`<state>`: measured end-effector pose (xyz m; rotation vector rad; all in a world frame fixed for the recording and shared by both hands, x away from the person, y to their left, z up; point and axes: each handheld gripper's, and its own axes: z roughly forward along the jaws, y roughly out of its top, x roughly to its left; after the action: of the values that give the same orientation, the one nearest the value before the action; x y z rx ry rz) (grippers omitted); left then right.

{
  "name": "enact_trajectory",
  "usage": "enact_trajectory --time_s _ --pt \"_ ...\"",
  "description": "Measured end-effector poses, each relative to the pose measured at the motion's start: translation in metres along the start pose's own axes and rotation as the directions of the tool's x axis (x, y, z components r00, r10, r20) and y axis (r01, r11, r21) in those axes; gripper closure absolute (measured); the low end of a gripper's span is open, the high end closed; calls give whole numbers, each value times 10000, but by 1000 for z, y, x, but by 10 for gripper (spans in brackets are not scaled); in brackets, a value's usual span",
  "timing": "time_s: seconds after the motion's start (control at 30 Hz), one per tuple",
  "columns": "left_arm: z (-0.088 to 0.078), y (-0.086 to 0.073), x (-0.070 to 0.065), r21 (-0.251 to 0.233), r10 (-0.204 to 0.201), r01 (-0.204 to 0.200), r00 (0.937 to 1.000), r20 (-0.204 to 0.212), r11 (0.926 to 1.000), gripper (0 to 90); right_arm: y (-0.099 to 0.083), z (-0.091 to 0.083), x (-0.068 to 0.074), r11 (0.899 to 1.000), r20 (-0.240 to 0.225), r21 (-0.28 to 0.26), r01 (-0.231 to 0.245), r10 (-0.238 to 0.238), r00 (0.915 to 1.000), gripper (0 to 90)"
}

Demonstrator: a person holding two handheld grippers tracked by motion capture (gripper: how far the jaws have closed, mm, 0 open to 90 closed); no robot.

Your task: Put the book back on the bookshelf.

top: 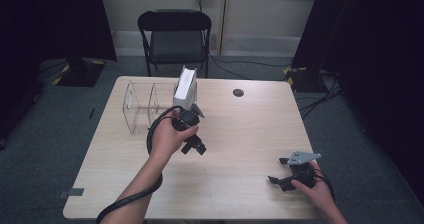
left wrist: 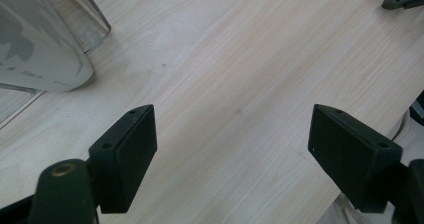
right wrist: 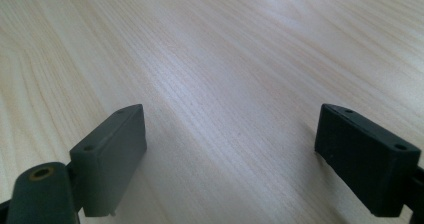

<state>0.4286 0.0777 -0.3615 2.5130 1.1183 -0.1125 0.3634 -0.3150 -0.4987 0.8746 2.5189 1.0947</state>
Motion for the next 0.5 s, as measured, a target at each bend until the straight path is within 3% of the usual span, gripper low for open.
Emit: enact_trajectory --time_s 0.5 --pt "16 -1 -4 -135 104 -103 9999 138 9999 195 0 0 0 10000 -7 2 16 -16 10000 126"
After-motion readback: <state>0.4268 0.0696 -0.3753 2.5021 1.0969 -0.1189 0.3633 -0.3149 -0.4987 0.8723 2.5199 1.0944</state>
